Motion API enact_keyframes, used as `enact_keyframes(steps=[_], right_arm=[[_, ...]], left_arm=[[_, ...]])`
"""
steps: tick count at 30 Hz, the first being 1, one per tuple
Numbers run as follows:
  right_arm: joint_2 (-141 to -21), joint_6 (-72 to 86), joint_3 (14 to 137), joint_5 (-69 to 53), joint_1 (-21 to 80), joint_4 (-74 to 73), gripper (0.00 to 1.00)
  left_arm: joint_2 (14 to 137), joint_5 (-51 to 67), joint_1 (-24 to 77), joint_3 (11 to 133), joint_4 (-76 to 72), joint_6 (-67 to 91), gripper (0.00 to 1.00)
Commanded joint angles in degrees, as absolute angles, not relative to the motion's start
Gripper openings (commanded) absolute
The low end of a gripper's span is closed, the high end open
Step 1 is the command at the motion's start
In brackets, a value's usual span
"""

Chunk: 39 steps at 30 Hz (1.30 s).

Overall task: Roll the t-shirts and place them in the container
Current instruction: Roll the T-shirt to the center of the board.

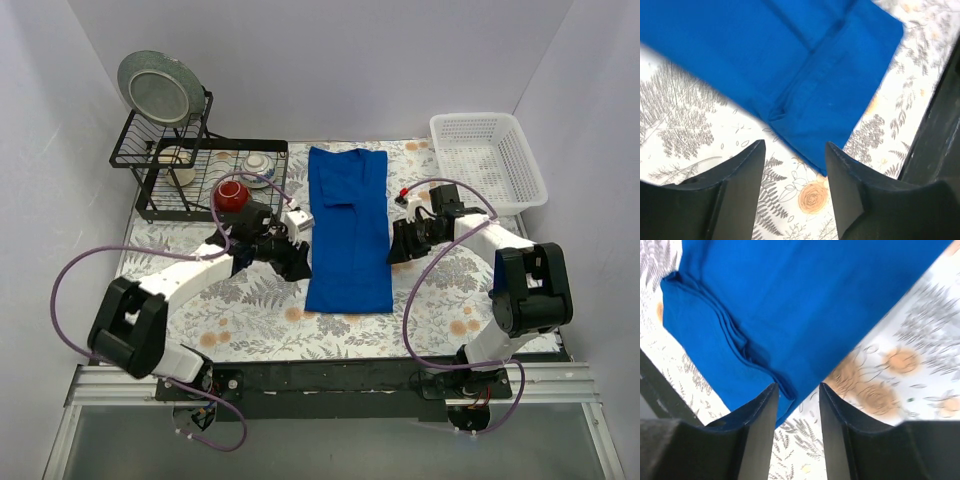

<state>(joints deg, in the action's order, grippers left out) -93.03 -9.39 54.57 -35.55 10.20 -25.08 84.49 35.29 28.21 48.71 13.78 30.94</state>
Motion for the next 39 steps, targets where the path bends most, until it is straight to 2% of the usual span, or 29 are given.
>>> enact_keyframes(steps=[1,2,5,9,16,28,30,32,33,34,36,39], right_arm=[[-90.8,-11.5,58.2,-33.5,10.1,-25.5,0.48],[-90.5,-11.7,58.2,-32.6,10.1,-25.5,0.49],[-89.8,-11.7,57.5,-31.9,10.0,-25.0,0.51],[-88.3,-11.7,55.5,-32.2,9.9,-24.7,0.52],[-84.3,-11.7,51.2,-32.7,9.1,-24.9,0.52],[-81.8,-12.3,47.8,-34.8,6.4,-25.6,0.52],[-82.1,-14.4,48.6,-36.5,6.4,-26.9,0.52],[-82.0,-19.8,50.0,-39.5,6.5,-29.5,0.52],[-82.0,-21.8,50.4,-40.3,6.6,-30.2,0.53],[-81.7,-25.9,50.5,-41.8,6.5,-30.8,0.53],[-80.7,-30.6,50.6,-43.4,7.3,-33.1,0.61],[-76.3,-40.9,49.1,-45.0,10.8,-34.0,0.64]], left_arm=[[75.4,38.8,32.0,46.2,19.2,11.1,0.54],[73.7,39.0,33.6,44.7,20.3,5.2,0.58],[72.1,40.3,37.3,41.1,20.7,-5.7,0.62],[73.3,36.9,41.8,38.2,16.0,-13.2,0.62],[77.0,35.0,43.5,36.6,8.4,-17.9,0.61],[85.7,32.8,45.0,37.8,12.7,-23.5,0.55],[87.5,30.3,45.3,37.9,12.0,-22.9,0.43],[88.8,29.3,45.6,38.3,11.7,-21.5,0.28],[89.6,28.9,45.6,38.9,11.6,-19.8,0.15],[90.0,29.0,45.6,39.2,11.9,-18.6,0.1],[90.3,29.9,45.6,40.6,12.9,-14.9,0.0],[89.8,33.0,45.5,42.4,15.5,-9.6,0.0]])
